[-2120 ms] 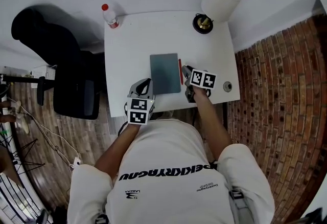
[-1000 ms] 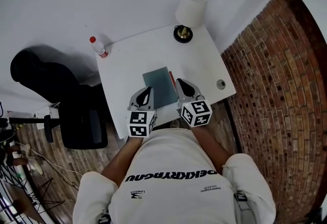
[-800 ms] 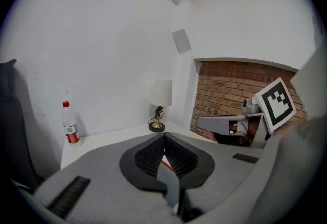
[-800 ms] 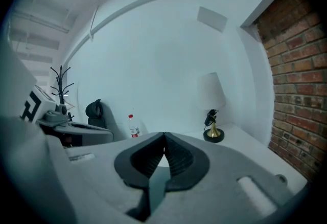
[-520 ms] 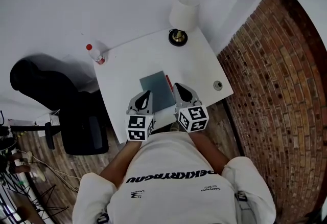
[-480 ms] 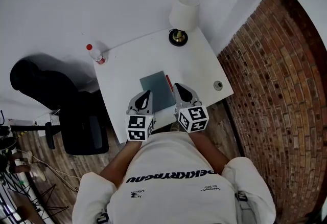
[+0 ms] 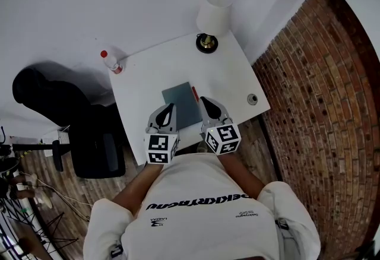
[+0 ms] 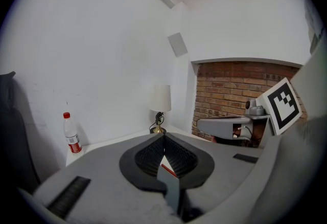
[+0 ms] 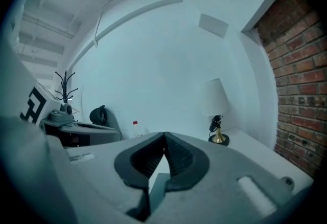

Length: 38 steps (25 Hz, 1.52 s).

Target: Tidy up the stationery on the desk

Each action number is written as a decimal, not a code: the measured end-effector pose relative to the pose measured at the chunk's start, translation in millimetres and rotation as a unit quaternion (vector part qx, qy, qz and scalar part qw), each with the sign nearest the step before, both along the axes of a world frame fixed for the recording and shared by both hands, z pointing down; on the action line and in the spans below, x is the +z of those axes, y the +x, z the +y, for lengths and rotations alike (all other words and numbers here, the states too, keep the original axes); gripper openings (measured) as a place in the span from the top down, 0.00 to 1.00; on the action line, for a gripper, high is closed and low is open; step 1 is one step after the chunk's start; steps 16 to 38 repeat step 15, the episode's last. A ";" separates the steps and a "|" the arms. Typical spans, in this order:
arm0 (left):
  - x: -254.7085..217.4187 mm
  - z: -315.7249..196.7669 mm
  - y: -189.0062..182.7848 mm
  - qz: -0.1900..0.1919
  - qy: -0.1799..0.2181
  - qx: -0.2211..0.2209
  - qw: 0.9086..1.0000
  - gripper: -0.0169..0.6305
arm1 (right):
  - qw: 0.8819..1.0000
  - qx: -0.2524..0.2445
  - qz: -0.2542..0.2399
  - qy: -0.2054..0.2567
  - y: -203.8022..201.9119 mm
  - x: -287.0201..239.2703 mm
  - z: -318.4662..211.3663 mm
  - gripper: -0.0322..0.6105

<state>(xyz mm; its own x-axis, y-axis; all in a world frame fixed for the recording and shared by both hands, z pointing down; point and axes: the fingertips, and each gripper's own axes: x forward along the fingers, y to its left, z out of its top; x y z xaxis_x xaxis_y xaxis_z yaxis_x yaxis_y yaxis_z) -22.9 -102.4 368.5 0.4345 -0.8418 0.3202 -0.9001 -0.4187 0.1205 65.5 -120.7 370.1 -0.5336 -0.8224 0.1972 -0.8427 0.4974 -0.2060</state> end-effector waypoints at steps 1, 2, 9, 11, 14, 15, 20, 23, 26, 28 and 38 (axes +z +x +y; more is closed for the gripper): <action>-0.6 2.2 0.1 -0.002 0.000 -0.002 1.000 0.98 | 1.000 -0.001 -0.002 -0.002 -0.1 0.0 3.0 0.96; -1.3 4.5 1.1 -0.002 0.000 -0.003 1.000 0.98 | 1.000 -0.002 -0.001 -0.003 0.6 0.1 6.4 0.96; -8.0 6.1 -1.8 -0.003 0.011 -0.018 1.000 0.98 | 1.000 0.000 -0.005 -0.001 4.3 -9.7 3.3 0.96; -7.9 8.3 -1.5 -0.004 0.010 -0.017 1.000 0.98 | 1.000 0.001 -0.005 -0.001 4.8 -12.0 4.8 0.96; -13.8 11.7 4.2 0.006 0.011 -0.014 1.000 0.98 | 1.000 -0.001 0.000 -0.001 5.8 -13.0 7.4 0.96; -15.8 12.8 5.7 0.009 0.012 -0.013 1.000 0.98 | 1.000 -0.003 0.002 -0.001 5.9 -13.1 8.3 0.96; -15.8 12.8 5.7 0.009 0.012 -0.013 1.000 0.98 | 1.000 -0.003 0.002 -0.001 5.9 -13.1 8.3 0.96; -15.8 12.8 5.7 0.009 0.012 -0.013 1.000 0.98 | 1.000 -0.003 0.002 -0.001 5.9 -13.1 8.3 0.96; -15.8 12.8 5.7 0.009 0.012 -0.013 1.000 0.98 | 1.000 -0.003 0.002 -0.001 5.9 -13.1 8.3 0.96; -15.8 12.8 5.7 0.009 0.012 -0.013 1.000 0.98 | 1.000 -0.003 0.002 -0.001 5.9 -13.1 8.3 0.96; -15.8 12.8 5.7 0.009 0.012 -0.013 1.000 0.98 | 1.000 -0.003 0.002 -0.001 5.9 -13.1 8.3 0.96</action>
